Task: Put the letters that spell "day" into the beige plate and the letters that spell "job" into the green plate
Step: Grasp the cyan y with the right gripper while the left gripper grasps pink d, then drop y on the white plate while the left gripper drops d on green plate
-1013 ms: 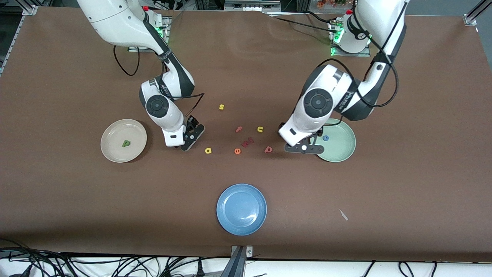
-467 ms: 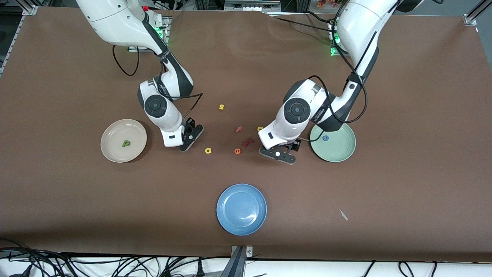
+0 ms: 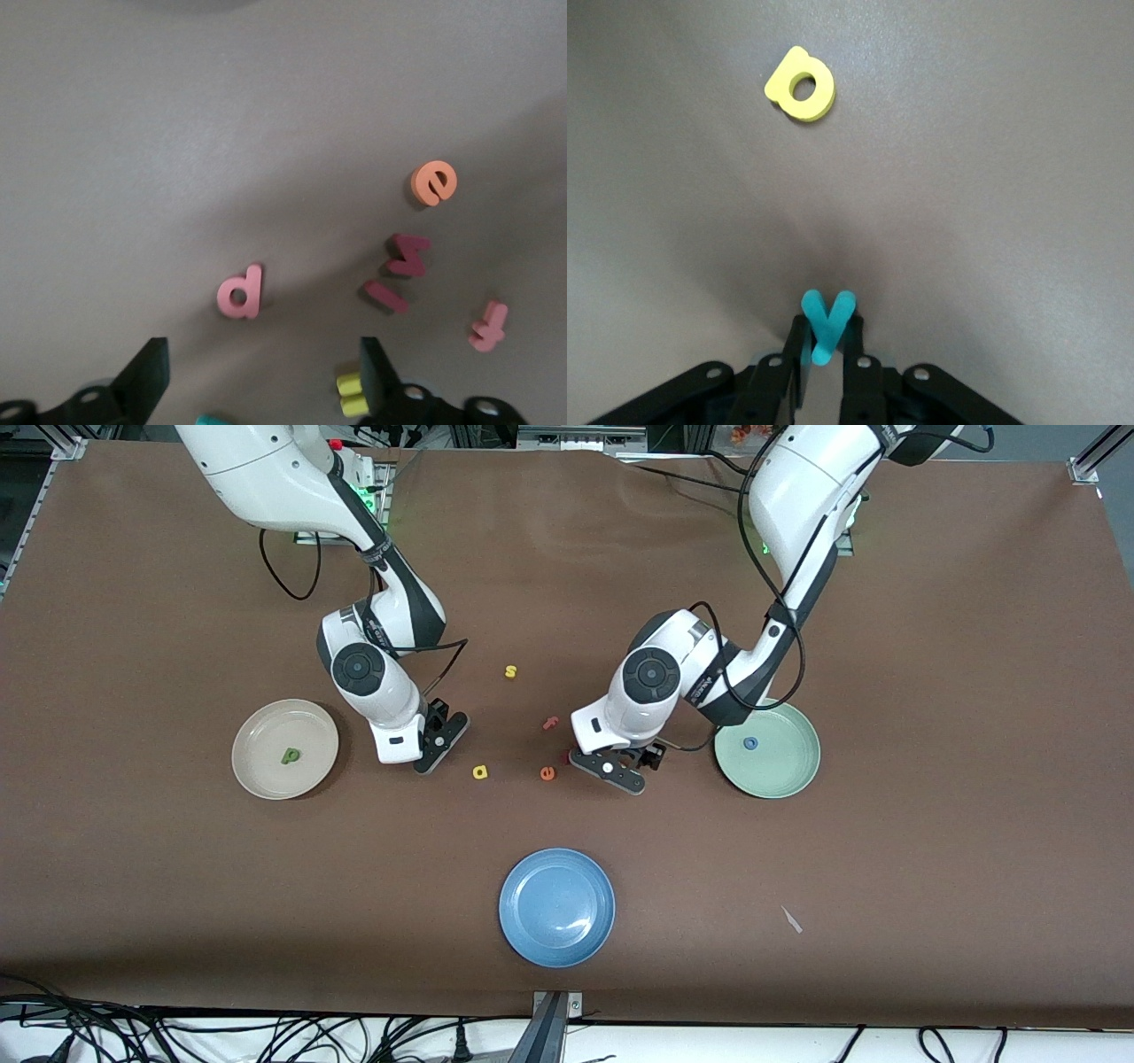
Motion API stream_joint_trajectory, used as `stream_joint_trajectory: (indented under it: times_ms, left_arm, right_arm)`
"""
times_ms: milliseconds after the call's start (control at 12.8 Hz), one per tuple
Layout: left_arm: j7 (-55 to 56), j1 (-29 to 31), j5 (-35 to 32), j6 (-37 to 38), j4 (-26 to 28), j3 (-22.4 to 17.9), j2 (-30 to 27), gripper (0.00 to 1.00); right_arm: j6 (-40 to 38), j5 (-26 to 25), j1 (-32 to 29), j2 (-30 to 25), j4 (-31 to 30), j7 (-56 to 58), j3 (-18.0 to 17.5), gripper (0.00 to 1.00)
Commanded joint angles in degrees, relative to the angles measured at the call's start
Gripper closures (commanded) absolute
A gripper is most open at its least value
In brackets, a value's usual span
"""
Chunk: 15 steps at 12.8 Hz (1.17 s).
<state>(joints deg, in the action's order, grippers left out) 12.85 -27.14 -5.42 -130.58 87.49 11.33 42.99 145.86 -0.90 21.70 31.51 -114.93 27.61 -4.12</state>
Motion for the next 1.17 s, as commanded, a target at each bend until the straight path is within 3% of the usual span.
stream_joint_trajectory:
  times_ms: [0, 156, 389, 857, 1090]
  left_arm:
    - [-1.43, -0.10, -5.37, -2.22, 0.05, -0.43, 1.30, 0.15]
    - [-1.43, -0.10, -6.18, -3.53, 0.05, -0.43, 2.18, 0.17]
    - [-1.43, -0.28, -6.27, -5.12, 0.05, -0.52, 3.24, 0.22]
    - [-0.46, -0.28, -9.70, -5.12, 0.13, -0.52, 4.03, 0.36]
    - [-0.46, -0.28, -9.70, -5.21, 0.13, -0.52, 4.38, 0.46]
  right_arm:
    - [0.31, -0.50, -0.34, -0.39, -0.73, -0.10, -0.45, 0.97]
    - [-1.35, 0.46, -0.78, -2.14, -0.55, 0.07, -0.27, 1.00]
    - [-9.78, 3.09, -1.04, -6.80, -0.55, -6.06, 1.74, 1.00]
    - [-21.65, 3.36, -1.04, -10.59, -0.73, -6.44, 14.56, 1.00]
    - [-22.38, 3.36, -1.48, -9.80, -0.64, -6.26, 17.56, 0.96]
